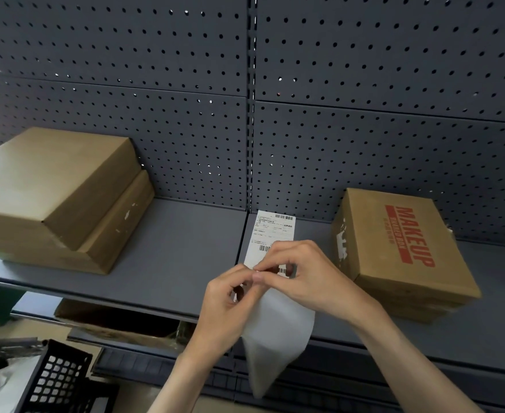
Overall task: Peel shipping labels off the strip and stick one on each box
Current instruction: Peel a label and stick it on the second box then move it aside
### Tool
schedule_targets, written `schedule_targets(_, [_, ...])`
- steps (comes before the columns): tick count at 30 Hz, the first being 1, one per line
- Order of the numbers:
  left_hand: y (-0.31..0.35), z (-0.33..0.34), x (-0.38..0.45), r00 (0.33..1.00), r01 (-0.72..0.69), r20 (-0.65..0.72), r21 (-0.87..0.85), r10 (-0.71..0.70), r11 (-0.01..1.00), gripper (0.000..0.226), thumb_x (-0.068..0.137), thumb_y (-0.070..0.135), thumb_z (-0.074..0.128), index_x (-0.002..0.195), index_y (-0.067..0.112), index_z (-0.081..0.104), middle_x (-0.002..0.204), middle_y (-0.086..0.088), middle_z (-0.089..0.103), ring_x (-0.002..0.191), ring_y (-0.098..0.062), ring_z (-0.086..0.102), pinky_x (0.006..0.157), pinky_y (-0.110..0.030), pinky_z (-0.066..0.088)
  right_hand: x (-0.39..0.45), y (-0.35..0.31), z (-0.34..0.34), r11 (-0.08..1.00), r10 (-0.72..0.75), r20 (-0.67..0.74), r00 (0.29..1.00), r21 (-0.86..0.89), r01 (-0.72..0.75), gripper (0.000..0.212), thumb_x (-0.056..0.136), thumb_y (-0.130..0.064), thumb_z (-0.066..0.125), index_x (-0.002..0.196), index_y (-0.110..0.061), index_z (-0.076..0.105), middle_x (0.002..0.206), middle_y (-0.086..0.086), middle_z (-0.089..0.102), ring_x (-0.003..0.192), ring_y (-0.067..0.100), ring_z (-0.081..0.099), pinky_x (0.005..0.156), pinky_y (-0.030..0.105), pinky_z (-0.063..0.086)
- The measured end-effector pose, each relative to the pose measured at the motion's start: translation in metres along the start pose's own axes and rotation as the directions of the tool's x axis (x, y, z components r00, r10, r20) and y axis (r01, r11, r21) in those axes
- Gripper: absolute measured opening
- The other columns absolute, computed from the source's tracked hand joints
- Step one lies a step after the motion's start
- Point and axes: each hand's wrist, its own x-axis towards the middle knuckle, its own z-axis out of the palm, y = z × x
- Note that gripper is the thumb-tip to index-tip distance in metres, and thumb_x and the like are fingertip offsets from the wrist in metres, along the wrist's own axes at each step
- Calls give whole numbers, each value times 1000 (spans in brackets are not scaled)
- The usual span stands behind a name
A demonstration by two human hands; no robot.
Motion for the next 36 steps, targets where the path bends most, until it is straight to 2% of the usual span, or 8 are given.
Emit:
schedule_targets(3, [0, 0, -1, 1000, 4, -17, 13, -4, 1000, 10, 93, 31, 68, 88, 30, 77, 72, 4, 60, 69, -10, 53, 65, -21, 42, -1, 1, -1, 1000, -13, 25, 1000, -5, 13, 14, 96, -25, 70, 101, -19, 82, 90, -11, 73, 89, 11, 69, 80, 29, 56])
schedule_targets(8, [3, 5, -5, 1000, 24, -15, 7, -24, 1000, 12, 93, 19, 68, 85, 24, 76, 73, 4, 62, 69, -9, 53, 64, -23, 41, -4, 4, 4, 999, 32, -97, 995, -24, -35, 13, 96, -15, 68, 92, -14, 81, 84, -13, 73, 84, 8, 69, 75, 17, 51])
schedule_targets(12, [-3, 5, -10, 989, 133, -58, -75, -138, 988, 15, 93, 23, 69, 78, 22, 71, 73, 5, 64, 71, -7, 54, 65, -19, 40, 2, 9, 1, 961, 271, -289, 918, 143, -238, 15, 93, -12, 69, 83, -12, 81, 78, -6, 77, 74, 9, 71, 67, 21, 55])
schedule_targets(16, [-8, 4, -17, 958, 225, -124, -238, -259, 945, 31, 78, 40, 69, 67, 12, 64, 64, 3, 55, 65, -7, 48, 59, -15, 36, 7, 10, -12, 884, 434, -310, 846, 329, -333, 21, 95, -8, 67, 77, -4, 78, 75, 8, 76, 55, 17, 67, 48, 26, 53])
schedule_targets(19, [-16, 2, -20, 924, 260, -168, -381, -343, 887, 41, 67, 37, 72, 63, -1, 56, 62, -6, 50, 62, -10, 46, 56, -16, 36, 9, 13, -24, 880, 454, -330, 828, 309, -360, 23, 95, -11, 66, 76, -8, 79, 74, 3, 77, 56, 15, 68, 48, 25, 53])
schedule_targets(23, [-30, -1, -26, 865, 341, -192, -454, -464, 823, 33, 61, 31, 73, 57, 6, 52, 61, -8, 46, 60, -15, 44, 55, -23, 34, 12, 23, -42, 901, 433, -398, 809, 225, -371, 22, 95, -15, 66, 77, -13, 80, 75, -4, 77, 64, 13, 71, 60, 37, 61])
schedule_targets(27, [-42, -2, -30, 810, 396, -208, -496, -548, 773, 24, 61, 24, 73, 58, 11, 53, 68, -9, 44, 71, -23, 39, 64, -36, 26, 12, 26, -60, 900, 434, -459, 775, 181, -397, 21, 96, -15, 66, 80, -14, 80, 70, -8, 74, 55, -1, 64, 47, 13, 45])
schedule_targets(36, [-43, -4, -32, 777, 409, -244, -506, -581, 759, 23, 64, 14, 64, 48, 14, 47, 57, -2, 39, 61, -19, 35, 57, -34, 22, 4, 41, -88, 893, 407, -580, 705, 93, -439, 22, 98, -21, 61, 84, -15, 77, 86, -8, 72, 81, 7, 65, 67, 28, 50])
